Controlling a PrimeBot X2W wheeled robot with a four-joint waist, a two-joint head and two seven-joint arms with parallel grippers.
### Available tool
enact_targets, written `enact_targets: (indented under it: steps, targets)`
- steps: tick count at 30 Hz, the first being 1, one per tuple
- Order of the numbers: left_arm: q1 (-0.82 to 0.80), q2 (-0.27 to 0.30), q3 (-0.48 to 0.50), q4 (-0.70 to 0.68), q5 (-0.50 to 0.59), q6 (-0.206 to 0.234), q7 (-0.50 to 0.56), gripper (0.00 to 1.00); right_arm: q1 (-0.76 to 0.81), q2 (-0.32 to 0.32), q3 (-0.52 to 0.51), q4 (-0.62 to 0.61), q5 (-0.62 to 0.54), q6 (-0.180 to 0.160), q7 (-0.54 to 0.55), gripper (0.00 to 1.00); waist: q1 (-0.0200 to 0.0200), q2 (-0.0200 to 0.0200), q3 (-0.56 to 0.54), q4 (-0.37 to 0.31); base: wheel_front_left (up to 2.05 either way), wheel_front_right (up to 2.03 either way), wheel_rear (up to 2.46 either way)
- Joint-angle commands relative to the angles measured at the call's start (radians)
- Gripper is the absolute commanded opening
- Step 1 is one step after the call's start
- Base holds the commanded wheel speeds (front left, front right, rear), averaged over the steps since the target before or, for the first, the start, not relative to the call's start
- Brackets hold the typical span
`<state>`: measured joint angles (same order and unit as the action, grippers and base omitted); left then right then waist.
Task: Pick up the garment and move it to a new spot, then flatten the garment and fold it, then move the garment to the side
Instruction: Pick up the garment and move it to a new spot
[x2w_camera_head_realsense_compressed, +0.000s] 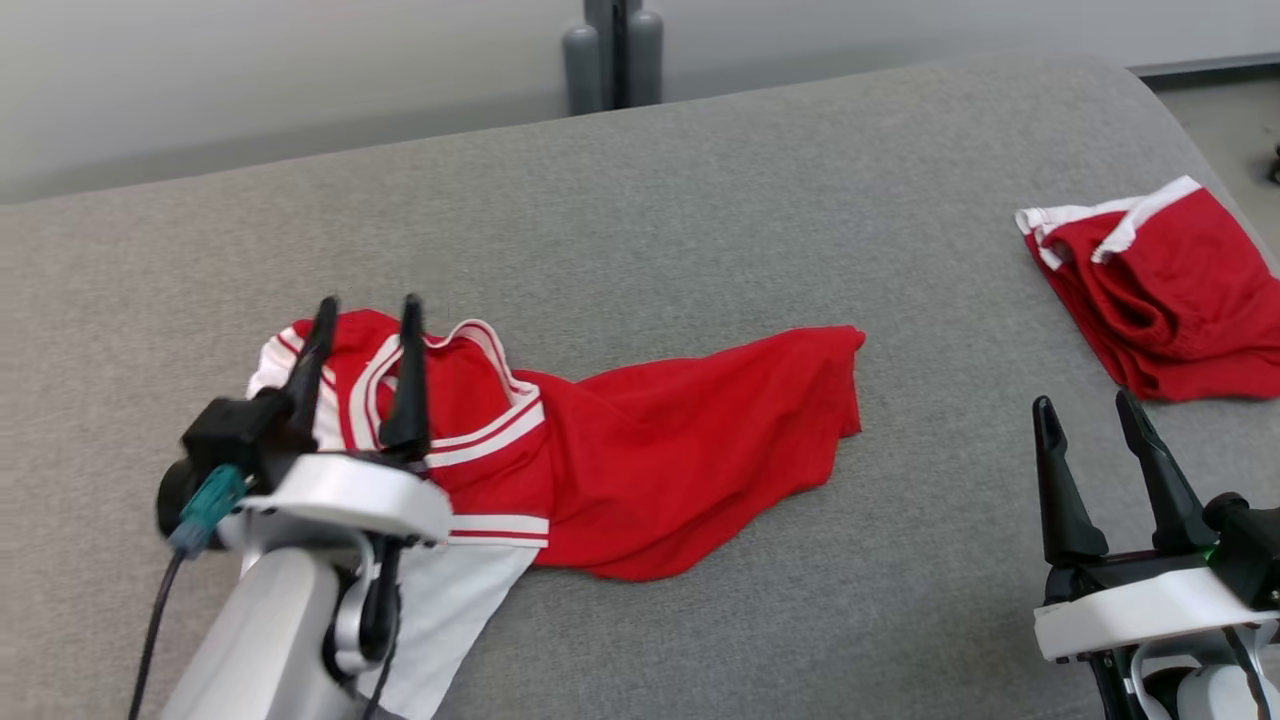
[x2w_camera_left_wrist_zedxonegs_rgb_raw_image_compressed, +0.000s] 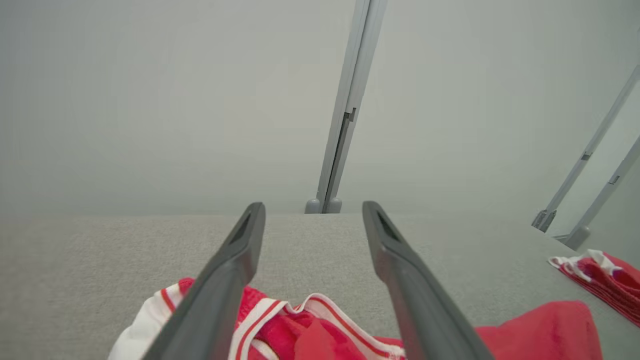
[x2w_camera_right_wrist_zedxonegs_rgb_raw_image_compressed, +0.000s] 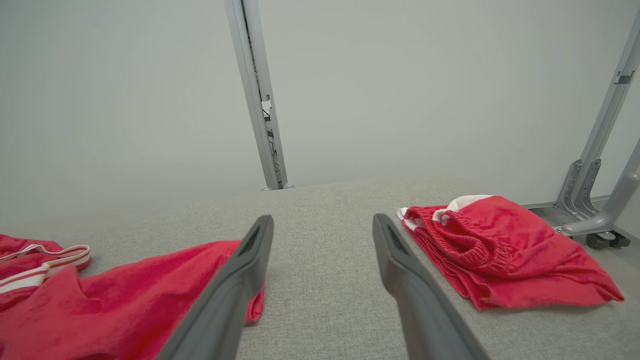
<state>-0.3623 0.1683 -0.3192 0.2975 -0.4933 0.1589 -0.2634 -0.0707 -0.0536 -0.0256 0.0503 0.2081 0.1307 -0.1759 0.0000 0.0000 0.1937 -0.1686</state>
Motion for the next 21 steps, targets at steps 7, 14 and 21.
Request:
enact_targets:
  steps: [7,14,21]
  targets:
    - [0.148,0.07,0.078,-0.047,0.002,0.014,-0.001,1.0,0.031,-0.008,-0.015,-0.01,-0.016,0.0,0.017,1.0,0.0,0.0,-0.052,0.054,0.0,0.0,0.0]
    - [0.253,0.101,0.096,-0.069,-0.024,0.001,0.002,1.0,0.069,-0.01,-0.022,-0.019,-0.021,0.0,0.037,1.0,0.0,0.0,-0.104,0.075,0.0,0.0,0.0]
    - [0.316,0.114,0.094,-0.077,-0.046,-0.017,0.007,1.0,0.101,-0.01,-0.024,-0.026,-0.026,0.0,0.052,1.0,0.0,0.0,-0.148,0.085,0.0,0.0,0.0]
